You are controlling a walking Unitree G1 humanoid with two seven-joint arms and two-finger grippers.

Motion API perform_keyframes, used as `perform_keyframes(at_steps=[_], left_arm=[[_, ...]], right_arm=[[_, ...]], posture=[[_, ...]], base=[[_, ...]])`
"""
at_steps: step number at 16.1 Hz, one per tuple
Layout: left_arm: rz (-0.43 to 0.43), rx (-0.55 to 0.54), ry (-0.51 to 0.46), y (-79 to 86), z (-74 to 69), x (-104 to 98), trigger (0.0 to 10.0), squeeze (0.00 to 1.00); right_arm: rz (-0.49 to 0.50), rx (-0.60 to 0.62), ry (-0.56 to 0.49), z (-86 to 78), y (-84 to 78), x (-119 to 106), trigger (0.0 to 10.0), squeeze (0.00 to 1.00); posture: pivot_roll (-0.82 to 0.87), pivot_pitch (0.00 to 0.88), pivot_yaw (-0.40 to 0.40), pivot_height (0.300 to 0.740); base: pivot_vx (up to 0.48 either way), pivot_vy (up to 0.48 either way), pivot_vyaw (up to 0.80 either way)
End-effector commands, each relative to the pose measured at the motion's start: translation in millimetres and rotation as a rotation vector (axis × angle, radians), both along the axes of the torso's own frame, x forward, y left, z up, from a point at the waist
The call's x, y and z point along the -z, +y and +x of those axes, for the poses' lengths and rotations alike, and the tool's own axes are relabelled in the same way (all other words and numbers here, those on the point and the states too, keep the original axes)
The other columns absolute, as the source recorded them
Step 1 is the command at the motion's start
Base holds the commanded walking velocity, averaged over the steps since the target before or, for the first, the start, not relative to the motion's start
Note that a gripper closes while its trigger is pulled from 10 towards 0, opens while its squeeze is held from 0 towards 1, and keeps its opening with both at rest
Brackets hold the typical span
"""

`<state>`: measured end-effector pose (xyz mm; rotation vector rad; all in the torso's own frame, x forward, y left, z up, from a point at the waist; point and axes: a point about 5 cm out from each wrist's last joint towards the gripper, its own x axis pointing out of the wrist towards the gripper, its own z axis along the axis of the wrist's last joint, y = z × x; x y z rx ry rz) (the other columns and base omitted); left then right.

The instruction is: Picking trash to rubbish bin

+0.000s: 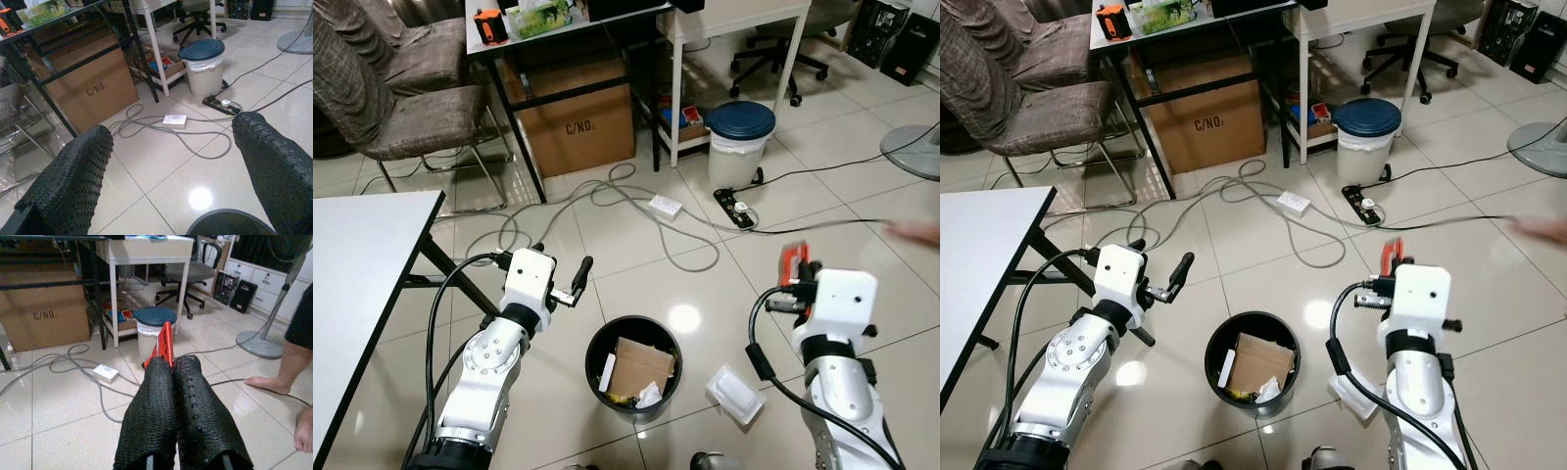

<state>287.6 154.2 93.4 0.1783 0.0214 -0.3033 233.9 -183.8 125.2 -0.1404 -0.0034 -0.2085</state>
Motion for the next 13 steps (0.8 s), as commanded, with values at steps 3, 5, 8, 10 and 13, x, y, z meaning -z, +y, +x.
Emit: perform_keyframes(at_steps=[3, 5, 8, 10, 13], left_arm=[[0.020, -0.041, -0.033, 13.7, 0.3, -6.2, 10.0, 0.00], [0.022, -0.072, -0.033, 22.7, -1.1, -5.2, 10.0, 0.00], [0.037, -0.077, -0.073, 29.9, 1.9, -14.5, 10.0, 0.00], [0.009, -0.156, -0.092, 29.1, -0.9, -15.2, 10.0, 0.00], [0.006, -0.143, -0.093, 25.2, -6.6, -13.4, 10.0, 0.00]], right_arm=[[-0.012, -0.040, -0.018, 8.6, 6.7, -3.3, 10.0, 0.00], [-0.010, -0.061, -0.022, 12.0, 14.6, -2.6, 10.0, 0.00], [0.002, -0.144, -0.057, 29.2, 35.6, -11.5, 10.0, 0.00], [-0.025, -0.195, -0.023, 37.3, 31.1, -0.8, 10.0, 0.00], [0.012, -0.179, -0.015, 38.7, 30.2, -1.4, 10.0, 0.00]], posture=[[-0.12, 0.113, 0.102, 0.740], [-0.11, 0.104, 0.113, 0.740], [-0.06, 0.108, 0.079, 0.740], [0.01, 0.092, 0.041, 0.740], [0.03, 0.093, 0.028, 0.740]], base=[[0.000, 0.000, 0.00], [0.000, 0.000, 0.00], [0.000, 0.000, 0.00], [0.000, 0.000, 0.00], [0.000, 0.000, 0.00]])
